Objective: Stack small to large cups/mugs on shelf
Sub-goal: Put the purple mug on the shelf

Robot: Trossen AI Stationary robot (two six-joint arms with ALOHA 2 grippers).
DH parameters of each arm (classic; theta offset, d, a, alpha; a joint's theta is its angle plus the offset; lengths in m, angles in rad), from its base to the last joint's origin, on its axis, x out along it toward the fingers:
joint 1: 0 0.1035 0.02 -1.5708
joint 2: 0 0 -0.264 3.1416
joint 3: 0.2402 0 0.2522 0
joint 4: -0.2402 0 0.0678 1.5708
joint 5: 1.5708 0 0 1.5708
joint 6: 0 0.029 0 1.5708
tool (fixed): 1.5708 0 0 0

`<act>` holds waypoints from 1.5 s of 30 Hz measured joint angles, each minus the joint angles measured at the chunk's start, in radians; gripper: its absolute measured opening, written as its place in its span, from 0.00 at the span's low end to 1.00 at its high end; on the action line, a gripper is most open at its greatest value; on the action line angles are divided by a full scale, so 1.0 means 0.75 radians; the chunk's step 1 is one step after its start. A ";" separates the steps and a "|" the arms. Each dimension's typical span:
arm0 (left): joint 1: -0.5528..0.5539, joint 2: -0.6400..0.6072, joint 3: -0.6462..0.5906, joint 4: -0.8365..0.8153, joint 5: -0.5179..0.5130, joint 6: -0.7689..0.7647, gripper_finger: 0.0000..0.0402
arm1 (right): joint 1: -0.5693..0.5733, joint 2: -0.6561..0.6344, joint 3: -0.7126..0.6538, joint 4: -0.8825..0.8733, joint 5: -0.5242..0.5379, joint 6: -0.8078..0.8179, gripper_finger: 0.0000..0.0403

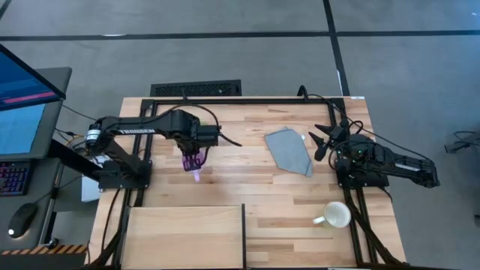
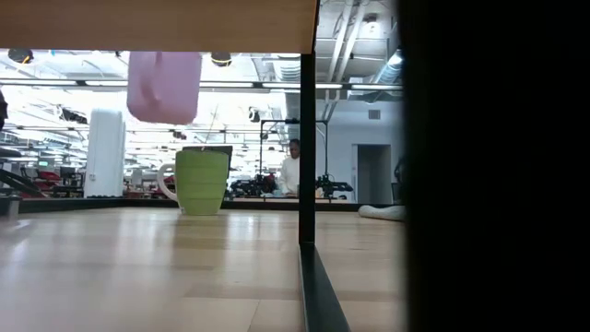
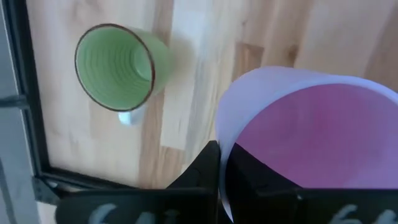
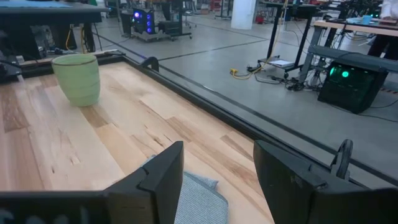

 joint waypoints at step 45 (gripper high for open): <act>-1.132 -0.251 -0.033 0.001 0.142 -0.996 0.00 | 0.000 0.000 0.000 -0.089 0.002 0.420 0.54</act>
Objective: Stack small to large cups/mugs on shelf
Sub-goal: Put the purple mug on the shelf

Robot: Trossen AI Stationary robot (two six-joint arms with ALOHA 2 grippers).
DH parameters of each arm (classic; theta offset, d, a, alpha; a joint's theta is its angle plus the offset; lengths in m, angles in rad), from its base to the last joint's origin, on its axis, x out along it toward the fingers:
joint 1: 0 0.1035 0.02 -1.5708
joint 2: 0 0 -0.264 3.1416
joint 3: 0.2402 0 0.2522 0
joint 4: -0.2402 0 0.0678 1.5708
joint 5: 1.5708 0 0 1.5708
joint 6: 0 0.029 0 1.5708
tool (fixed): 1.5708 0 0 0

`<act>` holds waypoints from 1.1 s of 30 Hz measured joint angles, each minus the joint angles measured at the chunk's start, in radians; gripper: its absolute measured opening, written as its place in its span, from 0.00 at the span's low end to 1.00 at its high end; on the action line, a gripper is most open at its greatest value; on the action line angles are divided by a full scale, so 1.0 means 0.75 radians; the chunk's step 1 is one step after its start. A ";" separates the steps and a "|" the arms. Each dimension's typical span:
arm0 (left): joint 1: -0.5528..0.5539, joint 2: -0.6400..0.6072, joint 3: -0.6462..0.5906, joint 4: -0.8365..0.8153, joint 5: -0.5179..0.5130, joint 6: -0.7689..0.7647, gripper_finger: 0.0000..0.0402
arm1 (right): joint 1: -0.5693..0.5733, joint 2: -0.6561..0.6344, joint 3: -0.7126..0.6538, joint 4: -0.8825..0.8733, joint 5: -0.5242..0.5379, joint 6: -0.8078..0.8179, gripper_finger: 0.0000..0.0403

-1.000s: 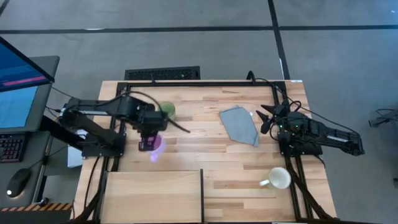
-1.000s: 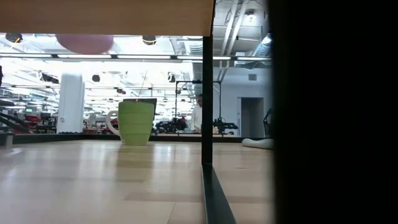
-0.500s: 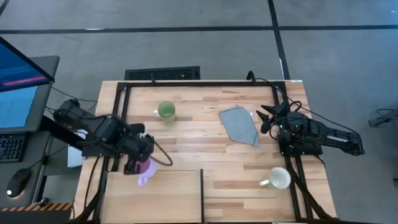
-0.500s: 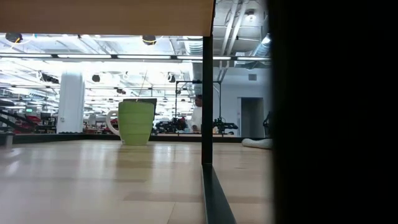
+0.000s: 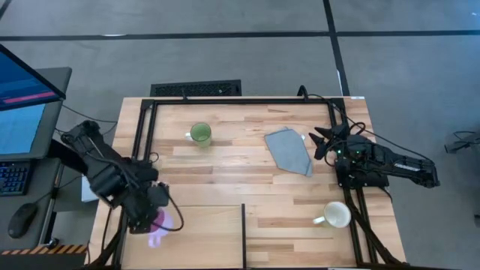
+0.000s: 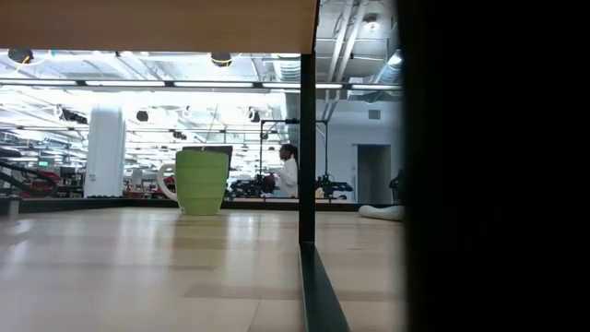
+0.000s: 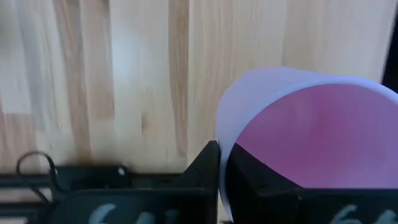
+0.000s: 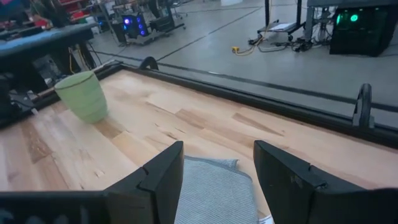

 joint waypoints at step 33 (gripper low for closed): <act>-0.219 0.019 -0.132 0.111 0.080 -0.280 0.00 | 0.000 0.000 0.000 -0.010 0.002 0.022 0.54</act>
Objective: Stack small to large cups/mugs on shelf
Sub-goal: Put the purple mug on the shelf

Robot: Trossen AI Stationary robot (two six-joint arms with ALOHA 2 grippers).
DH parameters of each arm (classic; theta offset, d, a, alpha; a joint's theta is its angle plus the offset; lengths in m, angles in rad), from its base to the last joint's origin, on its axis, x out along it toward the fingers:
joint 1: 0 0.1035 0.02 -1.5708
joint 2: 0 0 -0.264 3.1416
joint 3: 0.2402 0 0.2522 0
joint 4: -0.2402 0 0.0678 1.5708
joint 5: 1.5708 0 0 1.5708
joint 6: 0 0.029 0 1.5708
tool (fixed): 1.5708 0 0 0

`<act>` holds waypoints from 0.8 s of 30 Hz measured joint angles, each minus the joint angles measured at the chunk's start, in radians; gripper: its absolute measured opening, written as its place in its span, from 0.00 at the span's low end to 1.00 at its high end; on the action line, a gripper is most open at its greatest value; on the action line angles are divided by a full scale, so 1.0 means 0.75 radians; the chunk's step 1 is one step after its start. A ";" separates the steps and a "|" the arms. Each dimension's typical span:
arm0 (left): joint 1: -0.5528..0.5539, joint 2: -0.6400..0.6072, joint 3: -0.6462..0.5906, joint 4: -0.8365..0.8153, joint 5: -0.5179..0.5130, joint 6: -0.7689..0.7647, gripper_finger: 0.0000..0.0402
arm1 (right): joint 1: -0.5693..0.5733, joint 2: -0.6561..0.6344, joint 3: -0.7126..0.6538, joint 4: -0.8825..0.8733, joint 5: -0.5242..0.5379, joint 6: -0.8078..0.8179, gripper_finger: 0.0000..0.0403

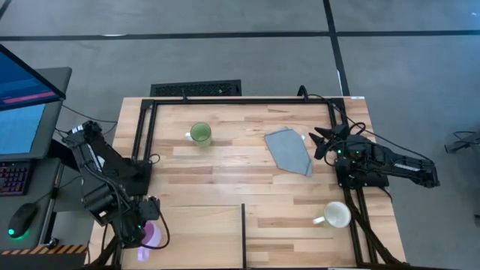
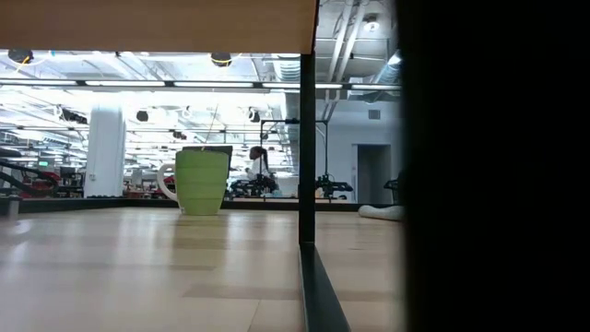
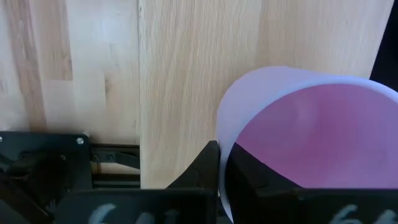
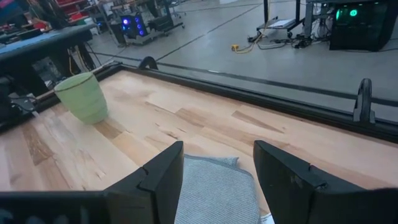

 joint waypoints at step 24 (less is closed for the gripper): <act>0.001 0.001 -0.002 0.015 -0.007 -0.057 0.00 | 0.000 0.000 0.000 0.000 0.000 -0.001 0.54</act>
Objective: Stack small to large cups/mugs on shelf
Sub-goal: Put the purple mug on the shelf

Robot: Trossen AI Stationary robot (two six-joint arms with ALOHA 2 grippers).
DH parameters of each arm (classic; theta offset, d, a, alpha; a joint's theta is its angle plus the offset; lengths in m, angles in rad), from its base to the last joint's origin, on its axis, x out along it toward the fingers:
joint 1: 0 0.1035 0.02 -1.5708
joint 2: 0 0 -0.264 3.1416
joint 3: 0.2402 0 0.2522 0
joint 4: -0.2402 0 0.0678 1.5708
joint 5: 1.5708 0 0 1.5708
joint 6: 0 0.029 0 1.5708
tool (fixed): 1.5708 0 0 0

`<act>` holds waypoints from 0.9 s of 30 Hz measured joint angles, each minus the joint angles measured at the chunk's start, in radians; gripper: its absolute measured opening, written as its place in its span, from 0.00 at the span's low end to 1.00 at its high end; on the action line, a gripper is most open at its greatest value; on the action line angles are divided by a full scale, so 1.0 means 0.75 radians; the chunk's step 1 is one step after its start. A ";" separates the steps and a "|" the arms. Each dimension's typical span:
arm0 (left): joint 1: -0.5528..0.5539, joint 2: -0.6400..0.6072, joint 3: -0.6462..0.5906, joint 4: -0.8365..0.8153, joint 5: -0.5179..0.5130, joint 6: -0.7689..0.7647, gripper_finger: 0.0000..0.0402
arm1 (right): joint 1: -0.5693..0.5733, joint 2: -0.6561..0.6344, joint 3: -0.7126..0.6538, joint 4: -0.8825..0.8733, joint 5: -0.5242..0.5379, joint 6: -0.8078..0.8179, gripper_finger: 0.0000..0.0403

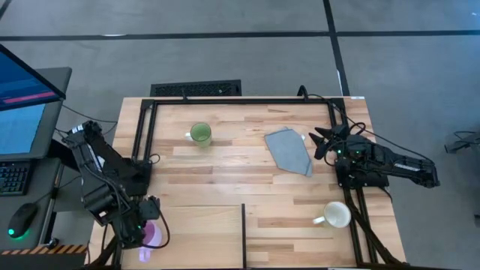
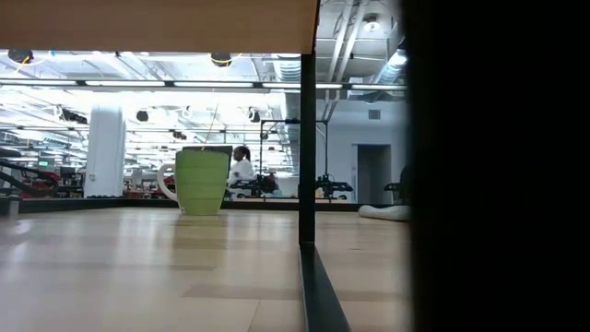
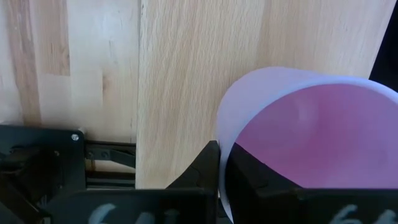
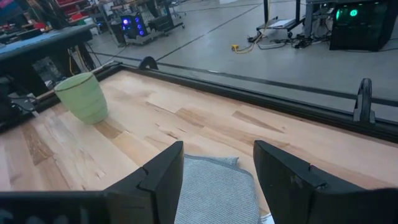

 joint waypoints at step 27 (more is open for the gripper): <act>0.000 0.001 0.000 0.002 -0.019 0.083 0.00 | 0.000 0.000 0.000 -0.001 0.000 0.000 0.54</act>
